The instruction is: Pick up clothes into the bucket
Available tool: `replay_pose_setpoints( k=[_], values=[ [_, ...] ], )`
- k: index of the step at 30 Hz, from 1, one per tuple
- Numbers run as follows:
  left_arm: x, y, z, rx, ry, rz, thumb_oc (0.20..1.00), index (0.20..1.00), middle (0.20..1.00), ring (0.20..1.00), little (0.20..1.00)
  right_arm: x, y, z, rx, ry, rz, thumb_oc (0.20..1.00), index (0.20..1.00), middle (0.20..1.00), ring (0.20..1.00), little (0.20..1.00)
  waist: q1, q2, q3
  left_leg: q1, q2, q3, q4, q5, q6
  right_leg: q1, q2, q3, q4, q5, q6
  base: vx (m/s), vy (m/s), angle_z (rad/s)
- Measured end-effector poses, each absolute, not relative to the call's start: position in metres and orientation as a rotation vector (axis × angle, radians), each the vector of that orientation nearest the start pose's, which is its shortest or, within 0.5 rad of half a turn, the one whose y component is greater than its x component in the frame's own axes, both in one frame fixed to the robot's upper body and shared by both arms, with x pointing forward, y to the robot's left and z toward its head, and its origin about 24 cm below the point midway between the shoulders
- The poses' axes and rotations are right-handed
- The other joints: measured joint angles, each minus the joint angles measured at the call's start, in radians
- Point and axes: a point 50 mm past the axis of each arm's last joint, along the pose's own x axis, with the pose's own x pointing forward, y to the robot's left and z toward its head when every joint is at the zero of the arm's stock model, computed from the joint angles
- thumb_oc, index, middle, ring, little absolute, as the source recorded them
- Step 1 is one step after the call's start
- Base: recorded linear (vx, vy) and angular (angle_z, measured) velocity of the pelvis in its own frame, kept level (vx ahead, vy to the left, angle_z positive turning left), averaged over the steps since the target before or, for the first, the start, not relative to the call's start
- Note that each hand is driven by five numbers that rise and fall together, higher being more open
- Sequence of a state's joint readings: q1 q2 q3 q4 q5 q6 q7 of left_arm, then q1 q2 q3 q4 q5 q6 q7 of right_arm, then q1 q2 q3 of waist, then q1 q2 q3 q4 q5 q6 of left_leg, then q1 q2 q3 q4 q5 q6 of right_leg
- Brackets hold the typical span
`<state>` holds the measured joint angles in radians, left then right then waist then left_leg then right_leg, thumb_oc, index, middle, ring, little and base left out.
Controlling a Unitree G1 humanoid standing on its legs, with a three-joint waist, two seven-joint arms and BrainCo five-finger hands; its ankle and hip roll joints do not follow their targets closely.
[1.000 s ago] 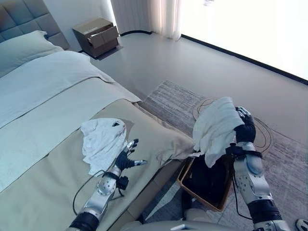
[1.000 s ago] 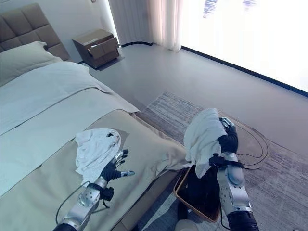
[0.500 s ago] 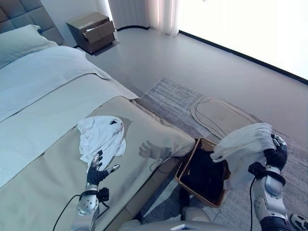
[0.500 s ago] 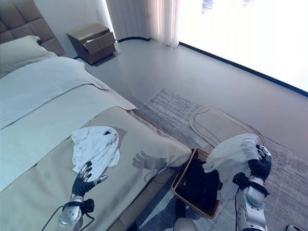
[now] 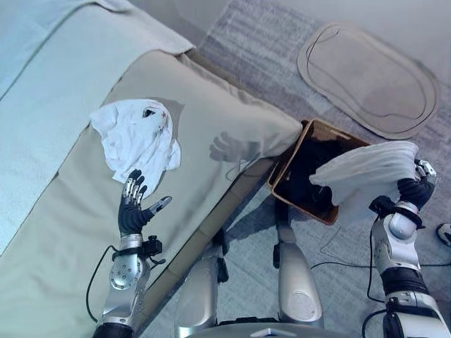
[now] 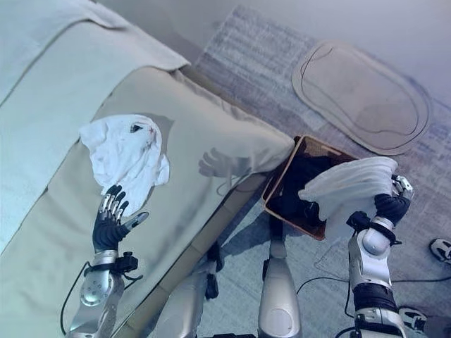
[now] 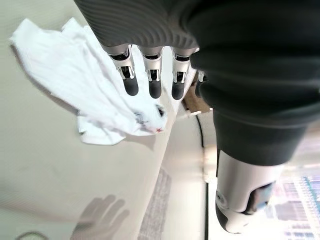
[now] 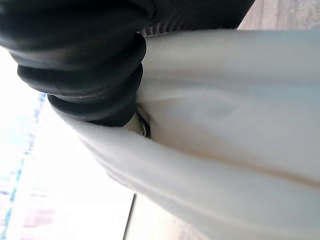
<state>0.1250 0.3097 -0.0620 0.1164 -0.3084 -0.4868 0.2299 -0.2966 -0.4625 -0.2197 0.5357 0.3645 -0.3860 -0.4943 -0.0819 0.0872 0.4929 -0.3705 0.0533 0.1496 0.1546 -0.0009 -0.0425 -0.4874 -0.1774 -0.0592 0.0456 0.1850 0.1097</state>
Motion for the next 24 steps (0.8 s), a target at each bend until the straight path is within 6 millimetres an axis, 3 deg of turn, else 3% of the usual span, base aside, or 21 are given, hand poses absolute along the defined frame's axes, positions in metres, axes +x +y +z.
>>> replay_pose_setpoints(
  k=[6,14,18,20,21,22,23,24],
  values=[
    [0.226,0.215,0.052,-0.020,-0.289,0.211,1.000,1.000,1.000,1.000,1.000,0.296,-0.328,0.100,0.015,-0.284,-0.851,0.200,0.200,0.200,0.200,0.200,0.021,0.001,0.023,-0.104,0.010,-0.016,0.105,-0.042,-0.001,-0.109,-0.001,0.001,0.125,-0.044,-0.023,-0.02,-0.016,0.04],
    [0.239,0.208,0.068,-0.026,-0.359,0.213,1.000,1.000,1.000,1.000,1.000,0.316,-0.322,0.075,-0.009,-0.105,-0.875,0.200,0.200,0.200,0.200,0.200,0.049,0.000,0.026,-0.249,0.011,-0.053,0.288,-0.107,0.011,-0.264,-0.020,0.006,0.370,-0.157,-0.037,-0.01,-0.038,0.14],
    [0.238,0.211,0.071,-0.001,-0.368,0.206,1.000,1.000,1.000,1.000,1.000,0.323,-0.328,0.077,0.007,-0.055,-0.913,0.200,0.200,0.200,0.200,0.200,0.053,0.000,0.030,-0.313,0.014,-0.074,0.361,-0.125,0.006,-0.322,-0.031,0.001,0.440,-0.187,-0.033,0.02,-0.036,0.13],
    [0.238,0.207,0.069,-0.004,-0.361,0.188,1.000,1.000,1.000,1.000,1.000,0.324,-0.333,0.080,-0.010,-0.040,-0.923,0.200,0.200,0.200,0.200,0.200,0.073,0.000,0.029,-0.324,0.016,-0.080,0.367,-0.131,0.009,-0.328,-0.028,-0.003,0.427,-0.192,-0.008,0.03,-0.018,-0.17],
    [0.237,0.203,0.070,-0.006,-0.364,0.168,1.000,1.000,1.000,1.000,1.000,0.323,-0.340,0.083,-0.028,-0.030,-0.939,0.416,0.416,0.416,0.416,0.416,0.077,0.003,0.029,-0.331,0.027,-0.081,0.360,-0.138,0.017,-0.335,-0.019,-0.004,0.443,-0.206,0.016,0.01,0.001,-0.17],
    [0.236,0.203,0.072,-0.003,-0.370,0.161,1.000,1.000,1.000,1.000,1.000,0.322,-0.344,0.083,-0.033,-0.024,-0.951,0.824,0.824,0.824,0.824,0.824,0.083,0.004,0.029,-0.338,0.030,-0.081,0.369,-0.138,0.016,-0.356,-0.021,-0.001,0.508,-0.221,-0.010,0.02,0.001,0.03],
    [0.236,0.202,0.074,0.003,-0.376,0.148,1.000,1.000,1.000,1.000,1.000,0.318,-0.350,0.082,-0.039,-0.015,-0.969,1.000,1.000,1.000,1.000,1.000,0.079,0.003,0.029,-0.344,0.026,-0.081,0.382,-0.139,0.013,-0.367,-0.030,0.000,0.577,-0.245,-0.036,0.02,-0.002,0.47],
    [0.236,0.201,0.075,0.006,-0.381,0.135,1.000,1.000,1.000,1.000,1.000,0.311,-0.363,0.085,-0.065,-0.005,-1.005,1.000,1.000,1.000,1.000,1.000,0.073,0.004,0.029,-0.357,0.010,-0.095,0.389,-0.141,0.009,-0.355,-0.040,0.006,0.577,-0.305,-0.028,0.02,-0.007,0.31]
  ],
)
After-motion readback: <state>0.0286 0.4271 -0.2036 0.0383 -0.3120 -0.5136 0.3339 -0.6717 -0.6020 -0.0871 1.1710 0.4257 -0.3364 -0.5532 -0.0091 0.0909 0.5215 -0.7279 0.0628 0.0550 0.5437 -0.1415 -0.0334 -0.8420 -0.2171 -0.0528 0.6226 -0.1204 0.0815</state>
